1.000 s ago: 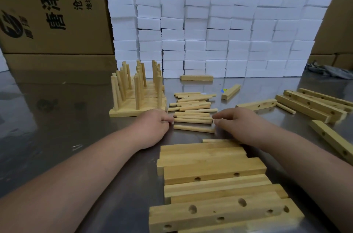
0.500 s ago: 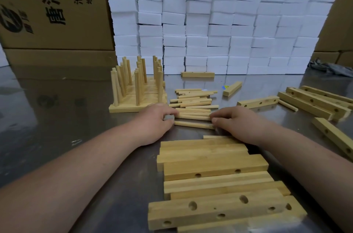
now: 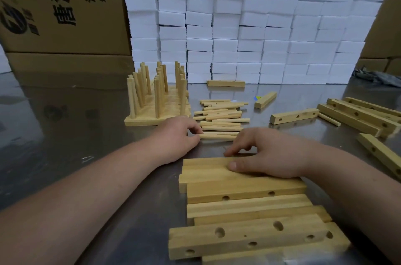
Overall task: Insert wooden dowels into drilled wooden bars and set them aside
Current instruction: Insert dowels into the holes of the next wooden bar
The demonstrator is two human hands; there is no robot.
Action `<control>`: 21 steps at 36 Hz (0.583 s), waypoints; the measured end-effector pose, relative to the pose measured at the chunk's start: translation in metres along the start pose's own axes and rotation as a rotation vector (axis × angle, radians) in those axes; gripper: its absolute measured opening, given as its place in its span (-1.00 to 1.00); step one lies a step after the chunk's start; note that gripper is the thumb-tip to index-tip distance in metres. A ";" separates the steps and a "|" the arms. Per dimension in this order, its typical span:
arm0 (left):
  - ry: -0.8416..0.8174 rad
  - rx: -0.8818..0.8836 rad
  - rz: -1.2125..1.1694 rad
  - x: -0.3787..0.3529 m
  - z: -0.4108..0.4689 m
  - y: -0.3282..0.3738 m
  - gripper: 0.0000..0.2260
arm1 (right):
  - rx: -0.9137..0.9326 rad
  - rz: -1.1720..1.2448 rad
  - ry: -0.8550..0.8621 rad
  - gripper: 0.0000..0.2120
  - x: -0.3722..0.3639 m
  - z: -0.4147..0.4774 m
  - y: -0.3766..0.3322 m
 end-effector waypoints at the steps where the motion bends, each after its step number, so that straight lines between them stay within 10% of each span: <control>1: 0.005 0.007 -0.017 0.001 0.000 -0.001 -0.90 | 0.001 0.004 -0.011 -0.66 0.000 0.000 0.000; 21: 0.115 -0.006 -0.247 0.010 0.000 -0.006 -0.90 | 0.005 0.000 0.078 -0.96 0.007 -0.001 0.000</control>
Point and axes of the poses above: each hand's wrist, its own z-axis towards the middle knuckle, its own x-axis out of the back of the hand, y = z × x, the point moved 7 cm from there along z, towards the middle knuckle, and after that the axes turned 12 degrees about x, right-handed, at the moved point
